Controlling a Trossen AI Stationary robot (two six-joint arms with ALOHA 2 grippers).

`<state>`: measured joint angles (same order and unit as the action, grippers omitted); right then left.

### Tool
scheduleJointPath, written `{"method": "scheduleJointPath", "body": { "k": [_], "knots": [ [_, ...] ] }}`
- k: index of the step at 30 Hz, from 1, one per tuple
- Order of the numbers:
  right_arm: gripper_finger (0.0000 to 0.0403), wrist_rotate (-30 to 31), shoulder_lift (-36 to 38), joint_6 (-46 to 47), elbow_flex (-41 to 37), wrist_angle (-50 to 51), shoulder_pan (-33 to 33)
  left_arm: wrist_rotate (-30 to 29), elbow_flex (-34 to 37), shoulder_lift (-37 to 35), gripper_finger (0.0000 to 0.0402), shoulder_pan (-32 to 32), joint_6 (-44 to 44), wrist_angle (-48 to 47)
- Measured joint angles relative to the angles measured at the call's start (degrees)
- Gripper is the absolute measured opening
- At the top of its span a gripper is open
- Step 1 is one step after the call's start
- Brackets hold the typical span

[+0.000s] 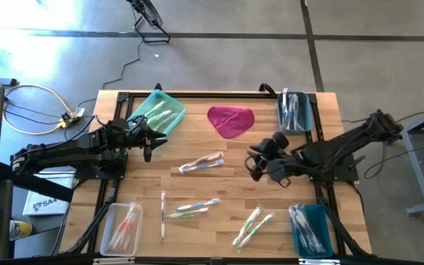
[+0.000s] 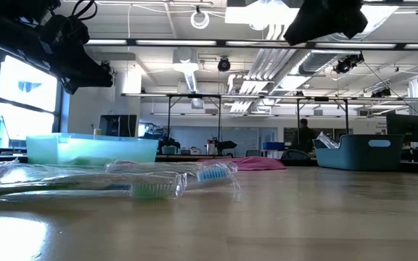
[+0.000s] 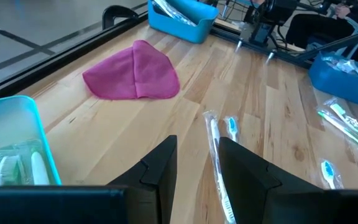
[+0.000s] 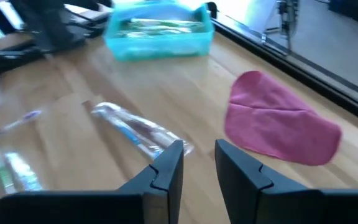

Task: Pick & Place Toothbrushes
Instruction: Put the blue toothbrush to the light blue bin

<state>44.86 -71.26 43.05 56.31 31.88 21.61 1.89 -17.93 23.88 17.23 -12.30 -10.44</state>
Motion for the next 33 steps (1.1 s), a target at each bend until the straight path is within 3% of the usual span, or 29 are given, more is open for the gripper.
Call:
{"method": "scheduleJointPath", "body": {
  "k": [12, 24, 33],
  "knots": [
    [0.0085, -0.4, -9.7, -6.6, 0.0, -5.7, -10.2, 0.0, 0.0, 0.0, 0.0116, 0.0, -1.9, 0.0],
    [0.0085, -13.8, -19.5, -20.1, 0.0, -28.7, -13.9, -0.1, 0.0, 0.0, 0.0116, 0.0, -1.7, 0.0],
    [0.0085, -23.4, -21.9, -25.0, 0.0, -38.5, -13.9, 0.2, 0.0, 0.0, 0.0116, 0.0, -1.7, -0.1]
  ]
}}
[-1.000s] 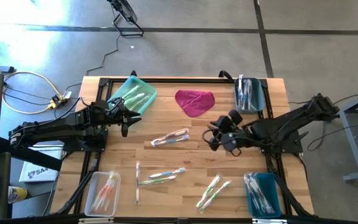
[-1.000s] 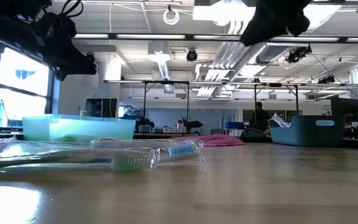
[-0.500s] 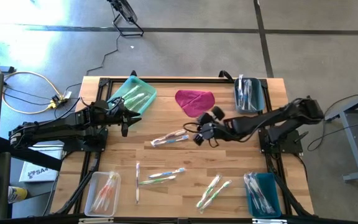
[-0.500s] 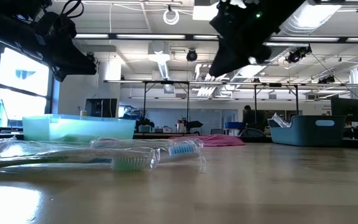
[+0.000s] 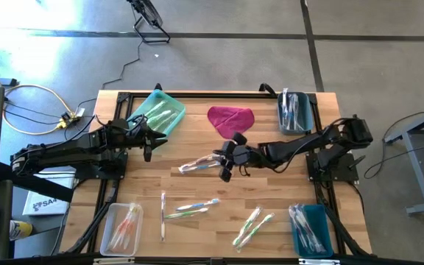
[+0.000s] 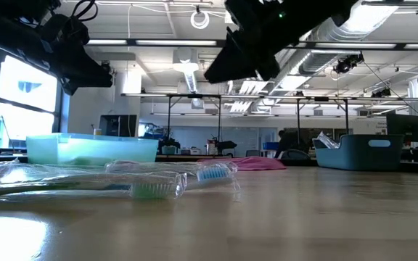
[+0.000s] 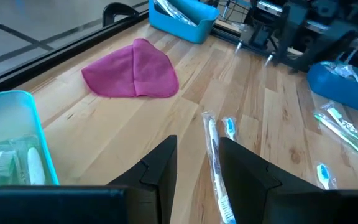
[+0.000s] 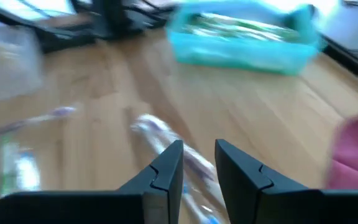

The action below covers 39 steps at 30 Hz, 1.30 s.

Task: Pick & Place Toothbrushes
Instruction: Put the blue toothbrush to the light blue bin

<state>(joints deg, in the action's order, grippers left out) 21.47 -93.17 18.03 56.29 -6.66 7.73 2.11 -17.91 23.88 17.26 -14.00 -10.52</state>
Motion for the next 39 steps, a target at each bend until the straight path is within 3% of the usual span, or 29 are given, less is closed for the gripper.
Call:
{"method": "scheduleJointPath", "body": {
  "k": [11, 24, 33, 39],
  "knots": [
    [0.0085, -11.4, 0.0, -3.0, 0.0, -4.4, 0.3, 2.0, 0.0, 0.0, 0.0116, 0.0, 2.7, -0.3],
    [0.0085, -14.7, 0.0, -5.5, 0.3, -8.1, 5.1, 3.3, 0.0, 0.0, 0.0116, 0.0, 3.2, 0.0],
    [0.0036, -21.5, -3.1, -11.7, 8.3, -4.7, 6.0, 3.3, 0.0, 0.0, 0.0116, 0.0, 4.6, -1.5],
    [0.0008, -21.5, -10.1, -12.4, 17.6, 7.3, 6.7, 3.3, 0.0, 0.0, 0.0116, 0.0, 4.7, -2.5]
  ]
}}
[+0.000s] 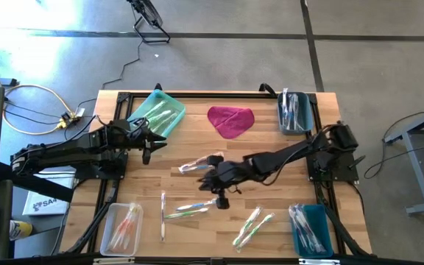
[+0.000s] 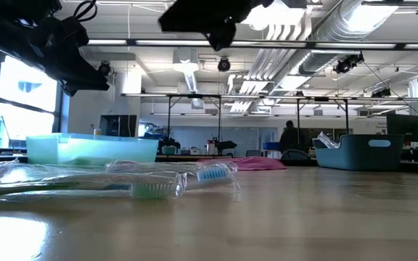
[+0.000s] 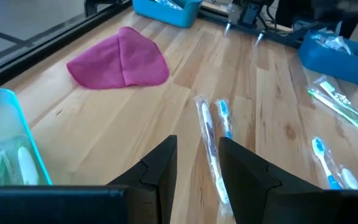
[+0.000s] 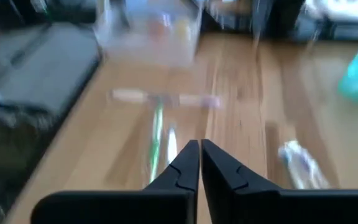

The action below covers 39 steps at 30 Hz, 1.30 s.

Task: Pick & Place Toothbrushes
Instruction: Put the blue toothbrush to the light blue bin

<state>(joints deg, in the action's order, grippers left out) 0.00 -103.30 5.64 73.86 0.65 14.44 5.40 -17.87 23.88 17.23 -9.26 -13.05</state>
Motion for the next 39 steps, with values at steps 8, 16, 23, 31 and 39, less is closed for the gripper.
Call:
{"method": "scheduleJointPath", "body": {
  "k": [8, 16, 23, 31, 39],
  "knots": [
    [0.0003, -2.9, -7.8, 0.2, 10.1, 15.5, 0.2, 0.2, 0.0, 0.0, 0.0116, 0.0, 0.5, -1.1],
    [0.0003, -8.5, -8.7, 3.6, 10.3, 15.9, 0.3, 0.2, 0.0, 0.0, 0.0116, 0.0, 0.4, -2.6],
    [0.0022, -6.4, -8.7, 5.4, 10.3, 19.6, 0.2, 0.1, 0.0, 0.0, 0.0116, 0.0, 0.6, -3.9],
    [0.0127, -4.4, -8.7, 5.2, 8.9, 22.3, 0.2, 0.1, 0.0, 0.0, 0.0116, 0.0, 0.6, -3.9],
    [0.0170, -4.6, -8.8, 6.9, 1.5, 17.1, 0.3, 0.1, 0.0, 0.0, 0.0116, 0.0, 0.6, -3.9]
  ]
}}
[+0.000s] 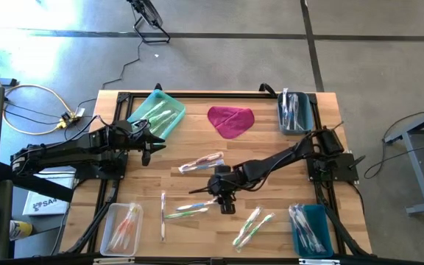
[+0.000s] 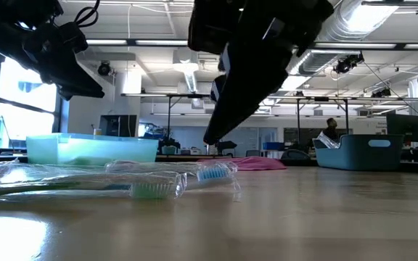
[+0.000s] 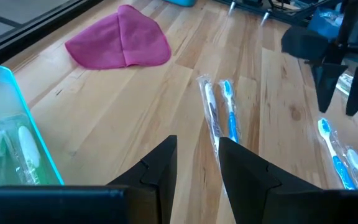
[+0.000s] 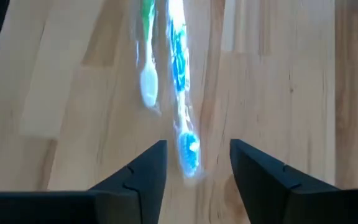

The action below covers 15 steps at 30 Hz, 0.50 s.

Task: Pick & Place Toothbrushes
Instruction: Put the blue toothbrush to the light blue bin

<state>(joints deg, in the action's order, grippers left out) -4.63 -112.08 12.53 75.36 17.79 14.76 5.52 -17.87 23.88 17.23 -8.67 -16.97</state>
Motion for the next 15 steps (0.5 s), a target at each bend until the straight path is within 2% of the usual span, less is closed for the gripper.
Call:
{"method": "scheduleJointPath", "body": {
  "k": [4, 15],
  "knots": [
    [0.0167, 0.0, 0.0, 2.8, -2.4, -7.0, 0.0, 0.0, 0.0, 0.0, 0.0116, 0.0, 0.0, 0.0],
    [0.0166, -3.0, 0.0, 5.2, -5.7, -13.6, 0.0, 0.0, 0.0, 0.0, 0.0116, 0.0, 0.0, -0.1]
  ]
}}
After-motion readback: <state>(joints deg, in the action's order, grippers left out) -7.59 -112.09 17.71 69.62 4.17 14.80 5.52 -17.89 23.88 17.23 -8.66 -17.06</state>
